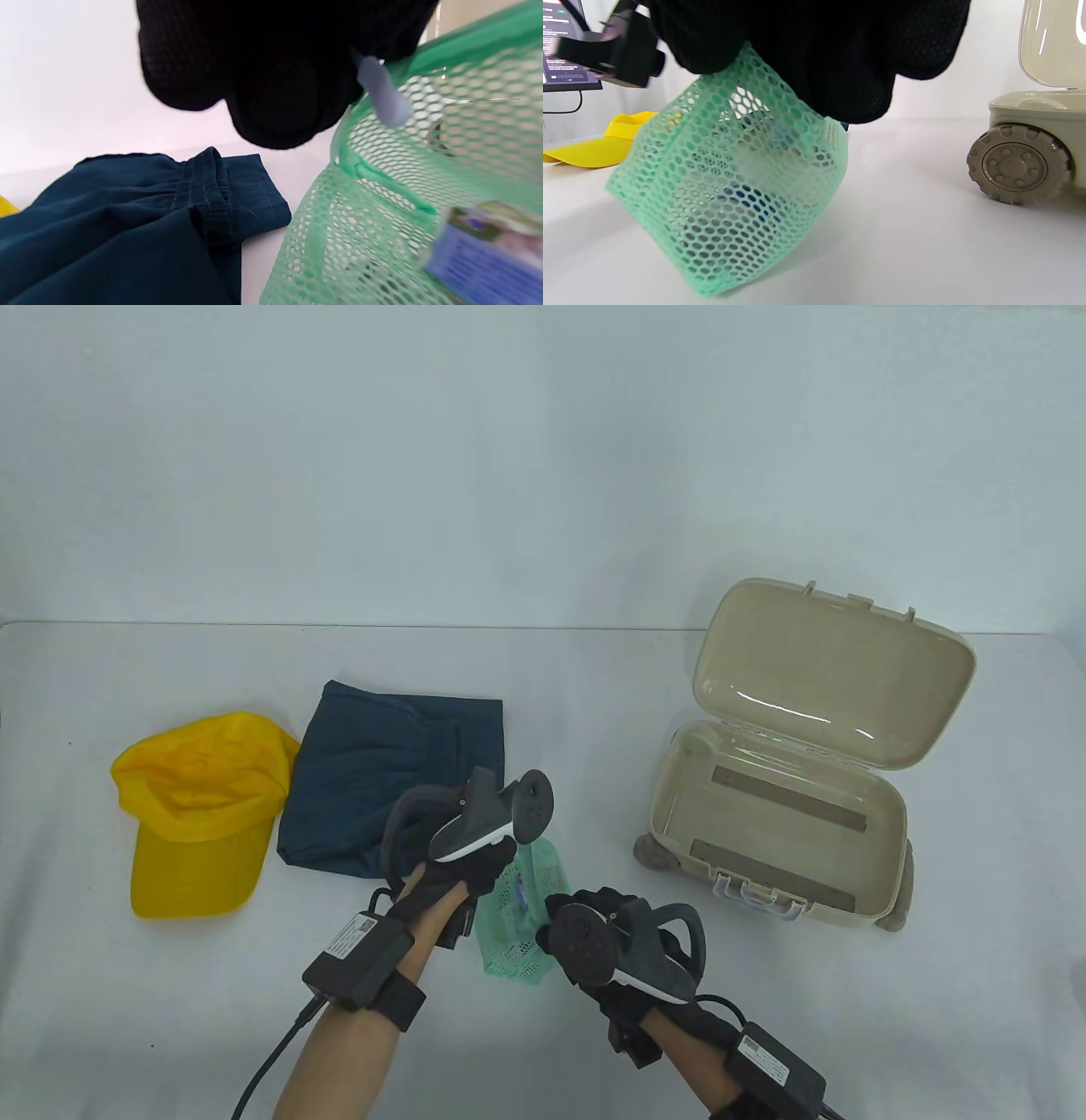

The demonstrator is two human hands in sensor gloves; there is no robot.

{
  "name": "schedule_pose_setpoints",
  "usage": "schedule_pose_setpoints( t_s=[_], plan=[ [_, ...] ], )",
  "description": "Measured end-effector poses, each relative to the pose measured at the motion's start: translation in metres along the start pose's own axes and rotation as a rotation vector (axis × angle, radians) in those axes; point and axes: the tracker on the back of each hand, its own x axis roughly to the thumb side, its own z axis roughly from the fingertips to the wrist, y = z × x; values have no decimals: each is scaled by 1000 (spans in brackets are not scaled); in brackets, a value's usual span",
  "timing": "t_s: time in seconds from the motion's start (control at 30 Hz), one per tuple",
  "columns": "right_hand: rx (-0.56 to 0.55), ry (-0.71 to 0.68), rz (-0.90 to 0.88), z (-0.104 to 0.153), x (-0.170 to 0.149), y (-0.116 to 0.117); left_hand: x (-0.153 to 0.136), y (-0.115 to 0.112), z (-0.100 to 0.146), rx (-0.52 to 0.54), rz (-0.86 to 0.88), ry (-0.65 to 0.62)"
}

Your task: Pack suitcase

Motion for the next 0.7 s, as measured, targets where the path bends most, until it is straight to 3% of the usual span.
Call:
schedule_pose_setpoints(
  t_s=[0.47, 0.7],
  plan=[
    [208, -24, 15, -5, -10, -2, 7, -33, -37, -57, -54, 67],
    [252, 34, -50, -9, -22, 0, 6, -23, -28, -32, -61, 44]
  ],
)
